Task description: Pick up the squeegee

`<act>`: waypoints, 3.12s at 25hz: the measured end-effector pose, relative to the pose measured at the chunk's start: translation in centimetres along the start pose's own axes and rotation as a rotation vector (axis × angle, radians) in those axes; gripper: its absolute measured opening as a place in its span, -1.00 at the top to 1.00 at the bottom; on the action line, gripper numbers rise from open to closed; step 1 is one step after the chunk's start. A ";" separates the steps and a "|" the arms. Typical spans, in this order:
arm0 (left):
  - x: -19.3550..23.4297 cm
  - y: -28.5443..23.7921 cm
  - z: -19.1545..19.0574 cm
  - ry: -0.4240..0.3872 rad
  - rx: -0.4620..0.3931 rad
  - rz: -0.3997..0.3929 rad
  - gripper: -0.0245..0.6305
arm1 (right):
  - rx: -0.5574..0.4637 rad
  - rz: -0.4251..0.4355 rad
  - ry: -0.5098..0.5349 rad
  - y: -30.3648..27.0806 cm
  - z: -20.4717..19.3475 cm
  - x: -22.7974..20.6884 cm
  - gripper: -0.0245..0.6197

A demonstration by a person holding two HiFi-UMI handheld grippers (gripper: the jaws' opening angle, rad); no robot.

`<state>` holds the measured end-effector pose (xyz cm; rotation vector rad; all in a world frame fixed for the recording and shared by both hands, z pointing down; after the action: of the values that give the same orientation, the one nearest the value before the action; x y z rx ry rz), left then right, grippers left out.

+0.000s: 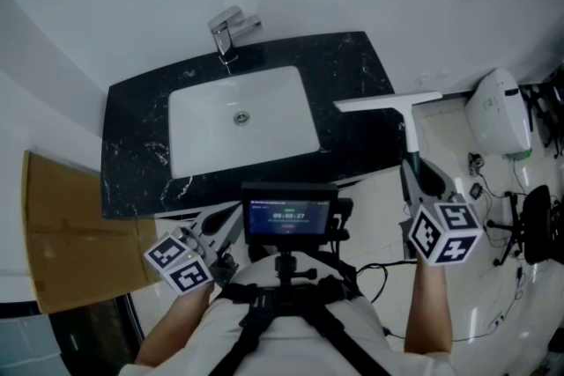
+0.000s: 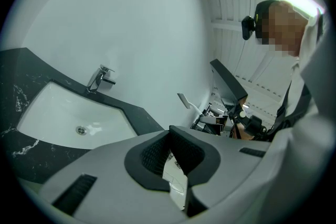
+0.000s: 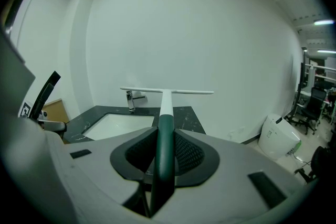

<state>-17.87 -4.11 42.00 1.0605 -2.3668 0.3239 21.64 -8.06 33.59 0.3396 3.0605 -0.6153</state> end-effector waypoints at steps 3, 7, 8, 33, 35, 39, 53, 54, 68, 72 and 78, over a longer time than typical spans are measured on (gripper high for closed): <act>0.0 0.1 0.0 -0.001 0.000 0.004 0.93 | -0.002 0.005 0.000 -0.1 0.0 0.1 0.66; 0.1 0.1 0.0 -0.001 0.001 0.001 0.93 | -0.001 0.006 0.004 0.0 0.1 0.2 0.66; 0.1 0.1 0.0 0.000 0.001 0.000 0.93 | -0.002 0.006 0.004 0.0 0.1 0.3 0.66; 0.3 0.2 -0.1 0.005 -0.017 0.011 0.93 | -0.013 0.014 0.021 0.0 0.7 0.5 0.66; 0.3 0.2 -0.1 0.005 -0.017 0.012 0.93 | -0.013 0.015 0.025 0.0 0.8 0.6 0.66; 0.1 0.2 0.0 0.005 -0.020 0.015 0.93 | -0.012 0.021 0.030 -0.2 1.0 0.6 0.66; 0.4 1.1 0.2 0.005 -0.034 0.042 0.93 | -0.010 0.046 0.042 -1.4 1.3 1.3 0.66; 0.3 1.1 0.2 0.004 -0.035 0.043 0.93 | -0.011 0.047 0.043 -1.4 1.4 1.3 0.66; 0.5 1.5 0.5 -0.004 -0.044 0.062 0.93 | 0.002 0.065 0.074 -2.6 1.9 1.8 0.66; 0.9 1.8 0.4 0.000 -0.047 0.068 0.93 | 0.010 0.069 0.078 -3.1 1.7 2.1 0.66; 1.1 2.1 0.5 0.001 -0.056 0.077 0.93 | 0.019 0.075 0.079 -3.5 1.6 2.3 0.66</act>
<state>-20.21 -3.64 42.17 0.9453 -2.4056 0.2846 18.64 -11.31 33.35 0.4874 3.1008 -0.6436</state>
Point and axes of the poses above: the fingertips, and each gripper's own axes: y backward along the fingers, x to its left, z out of its top, the point moved 10 cm from there along y, backward along the fingers, and after that the axes turned 6 degrees about -x, right-handed, at the moved point
